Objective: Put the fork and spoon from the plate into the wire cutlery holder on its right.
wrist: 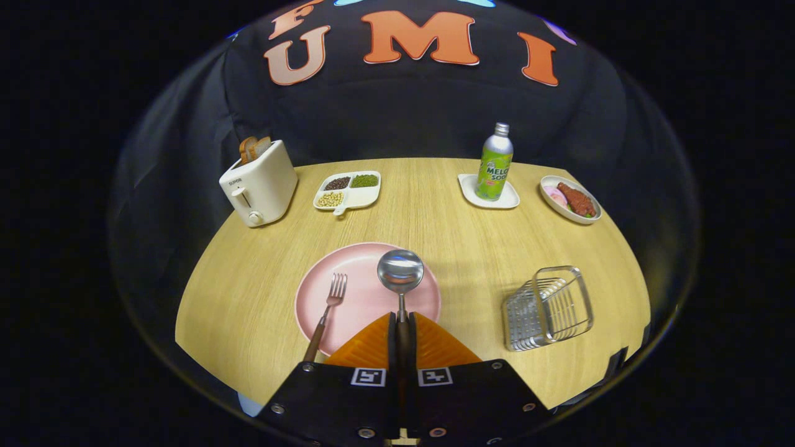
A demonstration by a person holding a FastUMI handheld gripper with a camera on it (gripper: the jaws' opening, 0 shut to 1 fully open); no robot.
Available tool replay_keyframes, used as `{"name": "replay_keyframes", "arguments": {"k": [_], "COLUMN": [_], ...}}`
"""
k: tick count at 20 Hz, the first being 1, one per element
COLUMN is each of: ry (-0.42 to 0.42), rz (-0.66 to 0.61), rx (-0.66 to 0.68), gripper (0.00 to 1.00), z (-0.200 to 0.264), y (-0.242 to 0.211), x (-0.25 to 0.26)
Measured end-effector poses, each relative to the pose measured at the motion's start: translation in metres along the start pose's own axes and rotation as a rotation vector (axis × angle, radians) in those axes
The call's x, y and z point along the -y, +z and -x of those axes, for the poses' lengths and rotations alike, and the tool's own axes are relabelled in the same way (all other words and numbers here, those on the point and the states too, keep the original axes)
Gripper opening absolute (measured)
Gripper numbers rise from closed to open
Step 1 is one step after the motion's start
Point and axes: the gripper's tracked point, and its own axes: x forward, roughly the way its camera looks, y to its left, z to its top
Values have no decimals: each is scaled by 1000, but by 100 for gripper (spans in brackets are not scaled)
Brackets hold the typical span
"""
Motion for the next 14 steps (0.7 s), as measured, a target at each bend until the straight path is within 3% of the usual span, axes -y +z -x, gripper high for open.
{"name": "replay_keyframes", "arguments": {"k": [6,14], "ry": [-39,-105], "rz": [-11,32], "rx": [-37,-163], "gripper": [5,5], "z": [48,95], "y": [8,-19], "x": [54,122]}}
